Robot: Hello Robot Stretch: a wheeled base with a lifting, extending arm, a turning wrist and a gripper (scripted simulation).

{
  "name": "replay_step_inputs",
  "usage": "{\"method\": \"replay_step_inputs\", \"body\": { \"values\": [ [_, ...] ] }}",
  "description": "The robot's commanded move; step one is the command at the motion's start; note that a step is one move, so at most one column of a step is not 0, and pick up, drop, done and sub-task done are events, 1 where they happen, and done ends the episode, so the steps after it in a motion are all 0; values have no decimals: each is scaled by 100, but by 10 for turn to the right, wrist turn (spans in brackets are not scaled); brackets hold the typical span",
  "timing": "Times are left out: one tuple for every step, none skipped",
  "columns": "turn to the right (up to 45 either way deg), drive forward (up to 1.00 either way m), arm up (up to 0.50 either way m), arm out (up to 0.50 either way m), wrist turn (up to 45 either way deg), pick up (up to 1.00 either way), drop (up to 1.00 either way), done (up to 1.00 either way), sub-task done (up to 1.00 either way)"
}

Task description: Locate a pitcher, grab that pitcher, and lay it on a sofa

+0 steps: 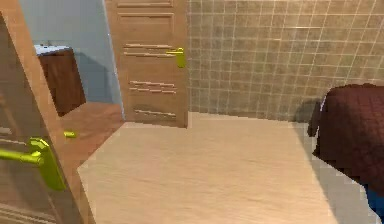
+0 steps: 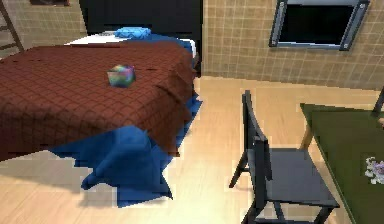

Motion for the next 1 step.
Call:
{"method": "replay_step_inputs", "body": {
  "values": [
    [0,100,0,0,0,0,0,0,0]
  ]
}}
